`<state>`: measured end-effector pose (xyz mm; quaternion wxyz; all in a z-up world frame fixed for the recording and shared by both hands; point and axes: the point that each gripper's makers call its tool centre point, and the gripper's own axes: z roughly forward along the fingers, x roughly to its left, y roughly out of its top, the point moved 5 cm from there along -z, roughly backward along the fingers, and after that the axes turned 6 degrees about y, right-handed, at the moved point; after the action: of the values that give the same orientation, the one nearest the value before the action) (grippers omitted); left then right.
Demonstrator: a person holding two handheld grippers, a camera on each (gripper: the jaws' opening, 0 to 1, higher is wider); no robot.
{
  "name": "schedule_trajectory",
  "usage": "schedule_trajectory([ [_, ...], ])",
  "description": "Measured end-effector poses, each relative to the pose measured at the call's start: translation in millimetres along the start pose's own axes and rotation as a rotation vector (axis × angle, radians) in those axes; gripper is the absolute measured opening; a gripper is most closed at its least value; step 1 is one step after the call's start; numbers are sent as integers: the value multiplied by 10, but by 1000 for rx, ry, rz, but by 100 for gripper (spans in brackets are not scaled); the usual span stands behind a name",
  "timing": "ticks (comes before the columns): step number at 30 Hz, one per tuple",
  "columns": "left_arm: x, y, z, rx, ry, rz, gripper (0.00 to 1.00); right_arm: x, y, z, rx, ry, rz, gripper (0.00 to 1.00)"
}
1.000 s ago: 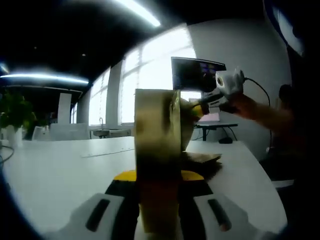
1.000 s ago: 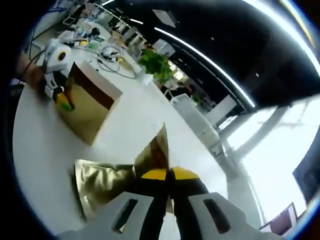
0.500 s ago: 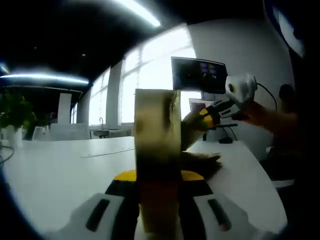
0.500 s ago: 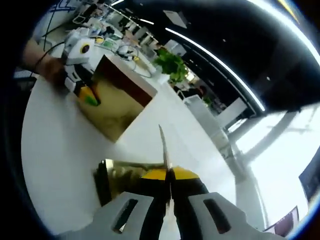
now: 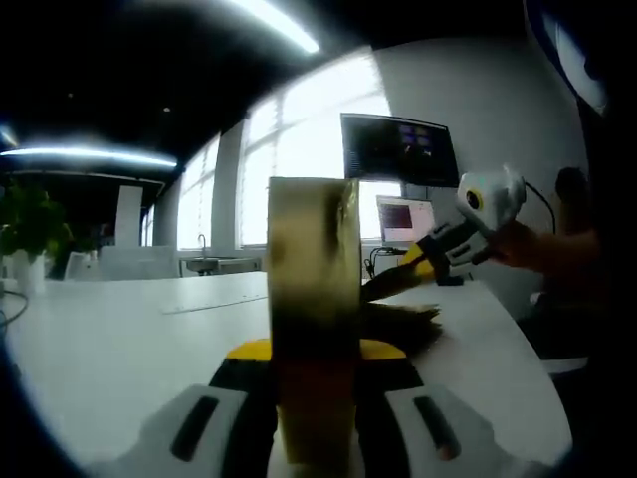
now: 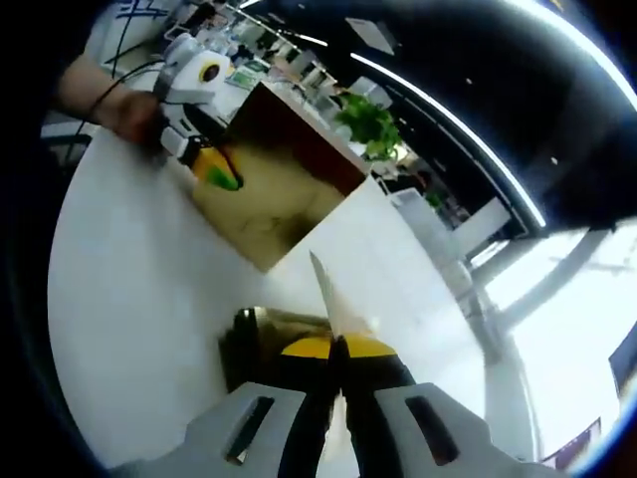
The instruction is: Extract single mask from mask box in order stack masks on table
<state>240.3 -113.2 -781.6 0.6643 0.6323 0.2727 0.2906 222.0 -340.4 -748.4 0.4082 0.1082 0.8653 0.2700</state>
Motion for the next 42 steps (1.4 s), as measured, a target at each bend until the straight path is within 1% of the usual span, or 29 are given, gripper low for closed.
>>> schedule_trajectory([
  [5,6,1,1,0,1,-1,31,36,-104,49,-8,5,44,0],
  [17,8,3,1,0,1,-1,31,82,-120,77,-15,37,69,0],
  [22,10,2,0,0,0,-1,31,133,-110,94,-17,54,88,5],
  [29,10,0,1,0,0,-1,31,146,-146,88,-15,68,108,13],
  [37,8,1,3,0,0,-1,31,179,-176,50,-30,101,169,18],
  [39,5,1,4,0,0,-1,31,180,-199,48,-45,106,203,19],
  [41,7,1,4,0,0,-1,31,191,-188,36,-74,118,255,21],
  [42,7,1,4,0,0,-1,31,189,-185,29,-82,118,268,21],
])
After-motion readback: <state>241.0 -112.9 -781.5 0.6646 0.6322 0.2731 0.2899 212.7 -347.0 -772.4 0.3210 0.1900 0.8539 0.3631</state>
